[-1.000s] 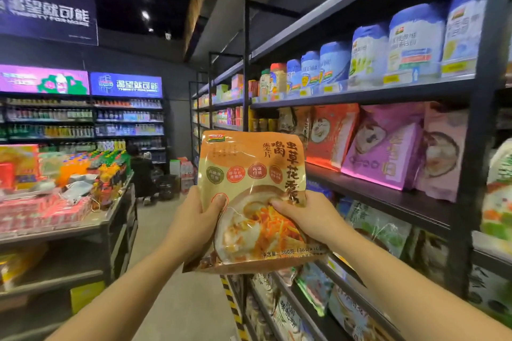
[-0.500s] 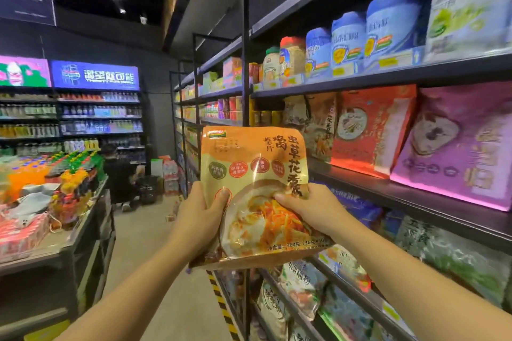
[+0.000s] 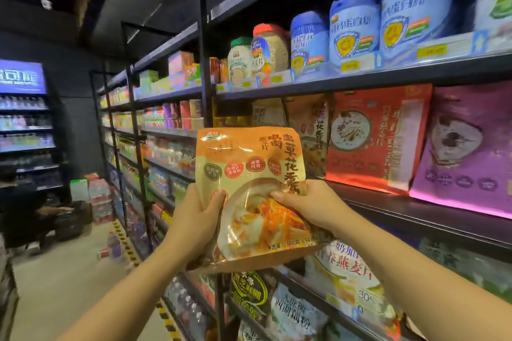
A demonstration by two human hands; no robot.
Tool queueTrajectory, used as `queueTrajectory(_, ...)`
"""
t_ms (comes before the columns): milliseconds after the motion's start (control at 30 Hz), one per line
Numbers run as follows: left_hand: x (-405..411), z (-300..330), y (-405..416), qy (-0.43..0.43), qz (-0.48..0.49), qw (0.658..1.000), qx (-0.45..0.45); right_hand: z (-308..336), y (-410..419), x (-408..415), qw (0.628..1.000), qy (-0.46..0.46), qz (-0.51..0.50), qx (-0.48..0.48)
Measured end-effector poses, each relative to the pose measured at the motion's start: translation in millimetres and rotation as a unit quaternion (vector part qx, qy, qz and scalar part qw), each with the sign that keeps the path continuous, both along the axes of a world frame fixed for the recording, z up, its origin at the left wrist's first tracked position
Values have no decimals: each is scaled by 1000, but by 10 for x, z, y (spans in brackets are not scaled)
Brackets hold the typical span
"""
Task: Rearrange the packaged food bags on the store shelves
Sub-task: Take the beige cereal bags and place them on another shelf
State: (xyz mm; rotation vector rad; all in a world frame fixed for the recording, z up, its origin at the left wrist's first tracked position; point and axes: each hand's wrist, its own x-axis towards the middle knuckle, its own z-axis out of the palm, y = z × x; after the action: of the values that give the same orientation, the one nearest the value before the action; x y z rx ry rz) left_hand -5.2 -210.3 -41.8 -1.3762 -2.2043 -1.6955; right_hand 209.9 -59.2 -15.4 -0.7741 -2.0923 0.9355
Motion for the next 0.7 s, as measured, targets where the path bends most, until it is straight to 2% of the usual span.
queueTrajectory(200, -619, -71, 748, 8, -12, 1000, -14, -43, 669, -591, 1000, -9, -21, -6)
queueTrajectory(367, -1123, 112, 1410, 27, -30, 999, -20, 79, 1267, -1031, 999, -2, -31, 6)
queueTrajectory(700, -1541, 306, 2785, 6, -134, 991, 1, 277, 2095, -1185, 992, -8, -125, 16)
